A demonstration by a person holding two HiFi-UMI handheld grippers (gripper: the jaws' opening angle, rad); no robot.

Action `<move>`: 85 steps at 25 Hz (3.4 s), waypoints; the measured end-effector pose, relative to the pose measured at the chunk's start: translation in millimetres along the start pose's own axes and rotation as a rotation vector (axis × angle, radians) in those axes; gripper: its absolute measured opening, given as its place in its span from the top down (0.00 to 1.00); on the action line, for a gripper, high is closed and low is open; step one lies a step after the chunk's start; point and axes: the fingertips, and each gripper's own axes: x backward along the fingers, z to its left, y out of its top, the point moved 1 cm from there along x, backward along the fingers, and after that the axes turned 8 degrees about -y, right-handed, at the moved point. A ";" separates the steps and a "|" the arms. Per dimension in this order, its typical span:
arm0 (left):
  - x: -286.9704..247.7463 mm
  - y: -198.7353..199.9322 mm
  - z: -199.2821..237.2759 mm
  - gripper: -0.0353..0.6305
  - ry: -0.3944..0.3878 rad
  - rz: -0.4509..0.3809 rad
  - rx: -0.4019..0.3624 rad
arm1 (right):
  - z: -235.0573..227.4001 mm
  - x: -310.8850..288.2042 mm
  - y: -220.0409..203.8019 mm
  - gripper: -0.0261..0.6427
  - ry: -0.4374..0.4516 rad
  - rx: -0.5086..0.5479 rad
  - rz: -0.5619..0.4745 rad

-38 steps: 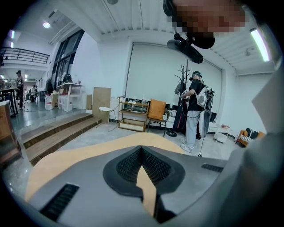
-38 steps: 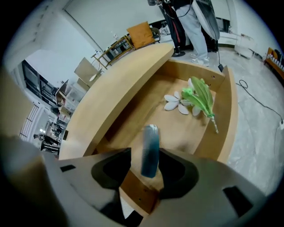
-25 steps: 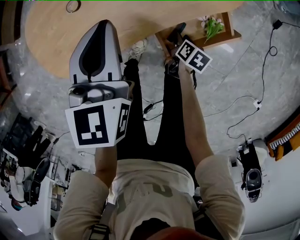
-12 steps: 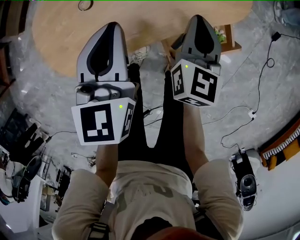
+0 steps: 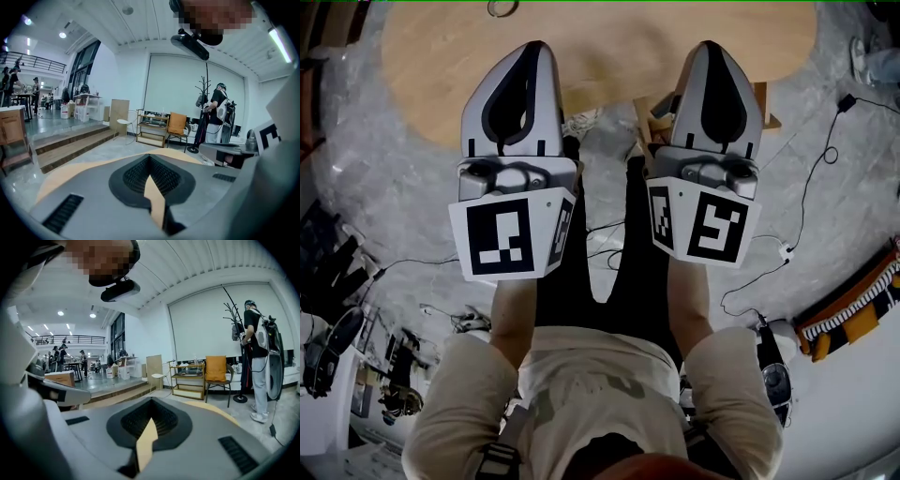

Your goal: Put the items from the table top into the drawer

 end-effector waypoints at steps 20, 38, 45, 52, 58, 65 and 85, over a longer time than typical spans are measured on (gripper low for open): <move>50.1 -33.7 172.4 0.94 0.227 0.026 0.045 | 246.7 -172.4 -177.4 0.37 0.508 0.234 0.360; 55.1 -50.2 203.6 0.94 0.244 0.041 0.062 | 278.5 -199.4 -238.3 0.37 0.531 0.431 0.508; 61.9 -48.6 204.4 0.94 0.253 0.044 0.066 | 279.1 -197.6 -231.2 0.56 0.519 0.435 0.509; 60.2 -52.4 197.3 0.94 0.251 0.043 0.070 | 274.3 -198.8 -236.0 0.56 0.501 0.429 0.520; 62.9 -57.1 177.1 0.94 0.241 0.043 0.060 | 272.6 -183.1 -199.4 0.57 0.464 0.356 0.467; 50.3 -37.4 118.5 0.94 0.211 0.036 0.022 | 206.4 -104.3 -20.3 0.57 0.442 0.017 0.082; -19.1 10.3 49.2 0.94 0.017 0.002 -0.017 | 72.5 -53.7 58.8 0.57 0.154 -0.142 -0.120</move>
